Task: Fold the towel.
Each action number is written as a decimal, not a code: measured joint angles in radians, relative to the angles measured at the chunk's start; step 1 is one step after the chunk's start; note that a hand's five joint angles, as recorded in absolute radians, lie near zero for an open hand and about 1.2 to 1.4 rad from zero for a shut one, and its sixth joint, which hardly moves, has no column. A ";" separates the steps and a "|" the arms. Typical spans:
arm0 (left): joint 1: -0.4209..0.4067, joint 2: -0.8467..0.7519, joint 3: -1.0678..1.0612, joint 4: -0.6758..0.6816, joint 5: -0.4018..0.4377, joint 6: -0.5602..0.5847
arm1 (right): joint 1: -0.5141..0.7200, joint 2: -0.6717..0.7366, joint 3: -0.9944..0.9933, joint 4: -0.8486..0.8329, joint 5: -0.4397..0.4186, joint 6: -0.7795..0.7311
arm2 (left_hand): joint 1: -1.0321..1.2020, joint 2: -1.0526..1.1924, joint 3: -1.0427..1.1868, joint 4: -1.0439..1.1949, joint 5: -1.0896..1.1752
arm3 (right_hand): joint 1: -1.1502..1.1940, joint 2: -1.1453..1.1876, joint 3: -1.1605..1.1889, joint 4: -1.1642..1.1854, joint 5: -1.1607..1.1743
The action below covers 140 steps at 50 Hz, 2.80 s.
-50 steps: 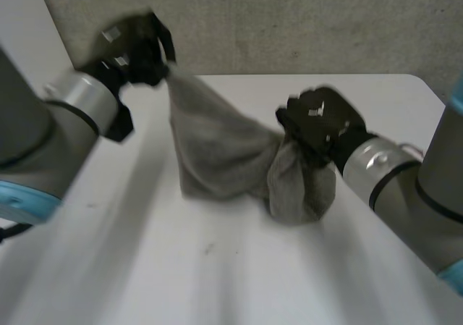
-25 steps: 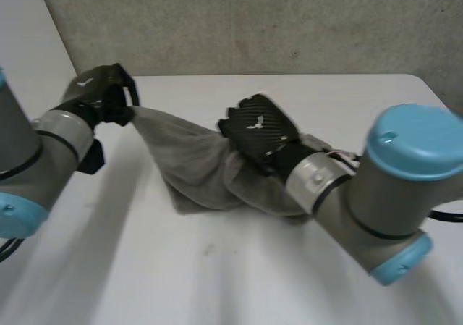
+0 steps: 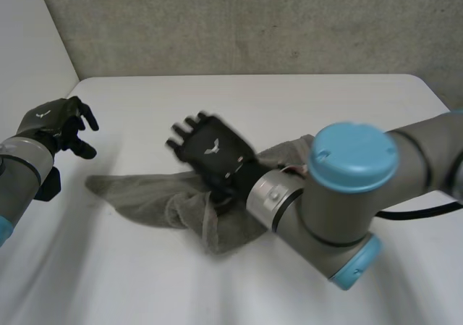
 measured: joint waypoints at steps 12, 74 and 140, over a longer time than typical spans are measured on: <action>-0.132 0.111 -0.019 0.008 0.014 0.021 | -0.190 -0.200 0.097 0.233 0.156 0.139 | -0.322 -0.317 -0.319 -0.321 -0.318 | 0.000 0.000 0.000 0.000 -0.002; -0.451 -0.372 0.166 -0.105 0.488 1.064 | -0.579 -0.229 0.445 0.190 -0.030 0.201 | 0.338 0.347 0.342 0.345 0.337 | 0.000 0.000 0.000 0.000 -0.003; -0.296 -0.047 0.542 0.260 -0.077 0.512 | -0.182 -0.045 -0.269 -0.411 0.271 -0.039 | 0.462 0.492 0.488 0.490 0.480 | 0.754 0.939 0.967 0.956 0.894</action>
